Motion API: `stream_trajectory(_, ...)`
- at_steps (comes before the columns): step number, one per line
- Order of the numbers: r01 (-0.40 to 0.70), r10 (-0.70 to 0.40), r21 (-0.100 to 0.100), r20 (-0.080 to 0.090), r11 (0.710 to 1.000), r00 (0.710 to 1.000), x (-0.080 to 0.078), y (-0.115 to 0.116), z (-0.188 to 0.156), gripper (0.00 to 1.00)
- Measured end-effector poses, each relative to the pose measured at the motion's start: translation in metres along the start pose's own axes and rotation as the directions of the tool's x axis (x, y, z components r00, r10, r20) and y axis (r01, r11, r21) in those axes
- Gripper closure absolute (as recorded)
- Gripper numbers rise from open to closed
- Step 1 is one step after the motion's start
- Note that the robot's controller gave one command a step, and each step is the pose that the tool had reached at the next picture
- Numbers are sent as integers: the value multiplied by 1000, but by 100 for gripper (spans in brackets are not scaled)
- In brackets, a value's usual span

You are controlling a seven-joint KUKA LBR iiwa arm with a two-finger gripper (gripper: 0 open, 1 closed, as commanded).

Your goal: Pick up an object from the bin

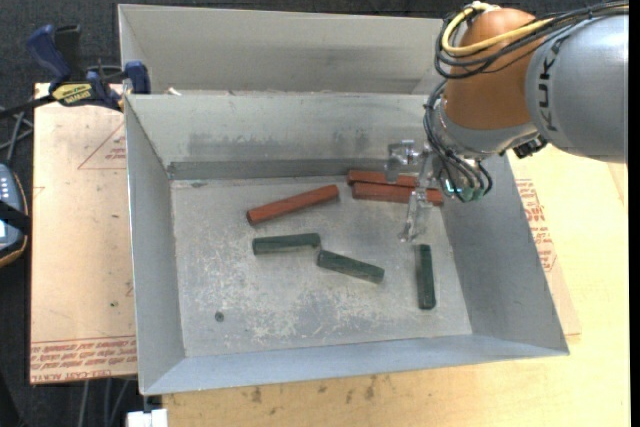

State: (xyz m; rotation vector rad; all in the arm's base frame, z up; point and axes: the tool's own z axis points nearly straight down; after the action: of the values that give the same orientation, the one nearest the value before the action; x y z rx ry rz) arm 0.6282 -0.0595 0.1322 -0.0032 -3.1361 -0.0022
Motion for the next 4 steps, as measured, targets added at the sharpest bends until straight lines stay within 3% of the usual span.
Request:
stream_trajectory(1, 1, -1, 1, 7, 1000, 1000, -2, 0, -5, 0)
stream_trajectory(2, -64, 64, 0, 14, 998, 998, -13, 5, 24, 0)
stream_trajectory(3, -140, 140, 0, 14, 990, 990, -31, -11, 58, 100)
stream_trajectory(4, -140, 140, 0, 14, 990, 990, -31, -11, 58, 100)
